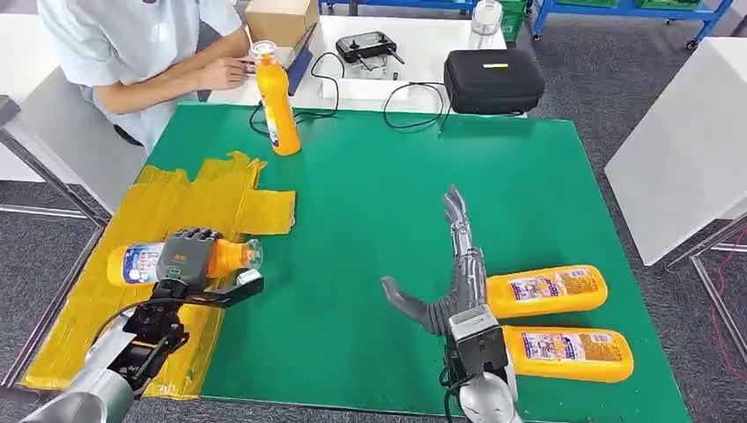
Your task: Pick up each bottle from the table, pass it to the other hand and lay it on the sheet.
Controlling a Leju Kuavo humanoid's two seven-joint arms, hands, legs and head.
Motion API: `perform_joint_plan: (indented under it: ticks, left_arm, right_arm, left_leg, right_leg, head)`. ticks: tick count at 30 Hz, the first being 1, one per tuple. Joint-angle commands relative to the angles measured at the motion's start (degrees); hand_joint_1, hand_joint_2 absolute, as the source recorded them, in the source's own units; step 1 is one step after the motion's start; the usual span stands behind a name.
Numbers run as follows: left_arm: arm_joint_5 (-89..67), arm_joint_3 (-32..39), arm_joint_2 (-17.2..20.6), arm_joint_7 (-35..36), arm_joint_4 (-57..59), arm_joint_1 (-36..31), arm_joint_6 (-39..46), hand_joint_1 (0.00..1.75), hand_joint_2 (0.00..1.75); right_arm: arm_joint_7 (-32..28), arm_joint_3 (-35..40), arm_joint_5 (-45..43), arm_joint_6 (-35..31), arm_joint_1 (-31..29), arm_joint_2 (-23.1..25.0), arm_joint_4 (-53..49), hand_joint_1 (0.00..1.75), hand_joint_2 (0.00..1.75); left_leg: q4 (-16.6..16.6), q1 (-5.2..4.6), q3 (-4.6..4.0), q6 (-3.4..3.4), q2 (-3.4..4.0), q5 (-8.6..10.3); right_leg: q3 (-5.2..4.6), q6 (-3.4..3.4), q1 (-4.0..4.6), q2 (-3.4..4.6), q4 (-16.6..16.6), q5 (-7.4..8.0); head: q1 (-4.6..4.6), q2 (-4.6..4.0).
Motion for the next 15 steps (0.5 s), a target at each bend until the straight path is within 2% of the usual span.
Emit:
perform_joint_plan:
  ticks: [1, 15]
  left_arm:
    - [5.9, 6.3, -3.5, -6.8, 8.3, 1.0, -0.8, 0.02, 1.75]
    - [13.9, 8.4, -4.7, -11.7, 4.7, 2.0, -2.2, 0.00, 1.75]
  right_arm:
    - [0.5, 0.8, -0.5, -0.3, -1.6, -1.3, 3.4, 0.00, 1.75]
    - [0.3, 0.4, -1.2, -0.5, -1.9, -1.1, 4.5, 0.00, 1.75]
  left_leg:
    - [-0.1, 0.01, 0.22, -0.07, 0.03, -0.02]
    - [-0.1, 0.02, 0.24, -0.06, -0.02, 0.06]
  right_leg:
    - [0.18, -0.05, -0.01, 0.22, -0.1, 0.03]
    - [0.28, -0.07, -0.03, 0.24, -0.1, 0.04]
  head:
    - [-0.02, 0.00]
    - [0.00, 0.00]
